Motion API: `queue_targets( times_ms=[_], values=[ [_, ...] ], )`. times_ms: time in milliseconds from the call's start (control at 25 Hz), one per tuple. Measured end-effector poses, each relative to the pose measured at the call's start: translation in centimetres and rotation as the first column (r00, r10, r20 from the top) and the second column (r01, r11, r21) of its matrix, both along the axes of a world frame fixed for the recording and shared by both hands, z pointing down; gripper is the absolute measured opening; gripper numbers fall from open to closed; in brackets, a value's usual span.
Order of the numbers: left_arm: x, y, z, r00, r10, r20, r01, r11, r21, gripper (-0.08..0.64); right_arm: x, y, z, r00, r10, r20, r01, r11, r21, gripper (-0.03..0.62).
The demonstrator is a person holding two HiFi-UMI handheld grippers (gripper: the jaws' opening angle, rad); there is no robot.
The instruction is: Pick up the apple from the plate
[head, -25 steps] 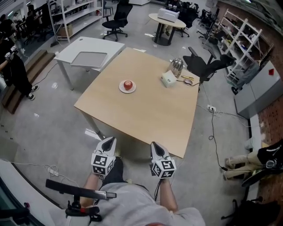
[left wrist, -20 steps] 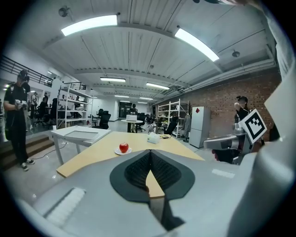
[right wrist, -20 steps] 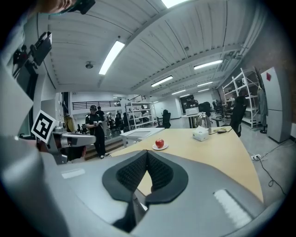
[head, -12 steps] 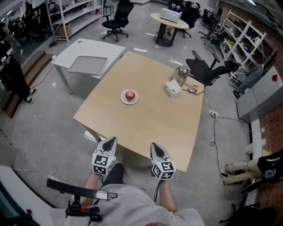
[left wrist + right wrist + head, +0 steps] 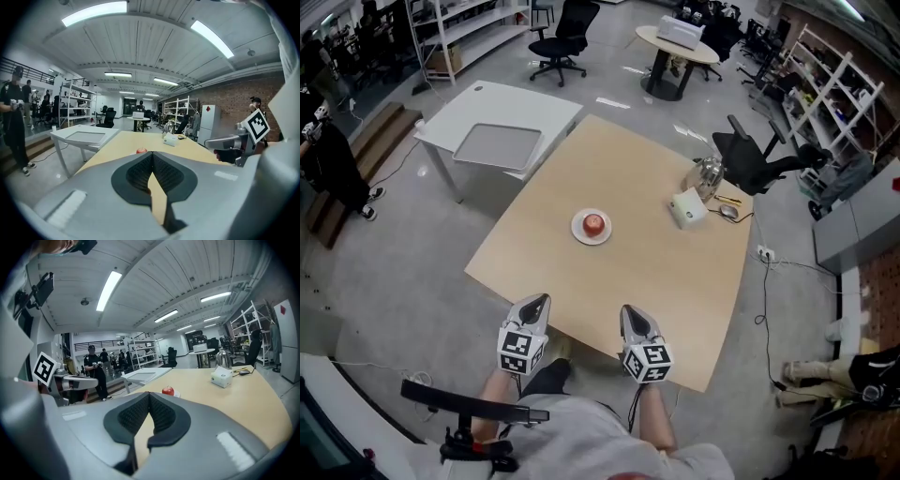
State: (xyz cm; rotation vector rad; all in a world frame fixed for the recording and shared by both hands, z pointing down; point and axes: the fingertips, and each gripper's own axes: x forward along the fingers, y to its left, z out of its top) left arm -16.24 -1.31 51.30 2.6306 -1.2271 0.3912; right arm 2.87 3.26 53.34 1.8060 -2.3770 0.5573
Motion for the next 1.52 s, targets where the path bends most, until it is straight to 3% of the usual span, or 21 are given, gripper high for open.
queue_targets(
  times_ms=[800, 1520],
  values=[
    [-1.7, -11.3, 5.8, 0.999, 0.048, 0.015, -0.046, 0.994, -0.102, 0.02, -1.5, -12.9, 4.4, 0.998, 0.009, -0.067, -0.015, 0.996, -0.085, 0.008],
    [-2.6, -14.9, 8.7, 0.999, 0.022, 0.029, -0.017, 0.986, -0.168, 0.02, -0.7, -24.3, 9.2, 0.98, -0.029, -0.196, 0.009, 0.994, -0.105, 0.008]
  ],
)
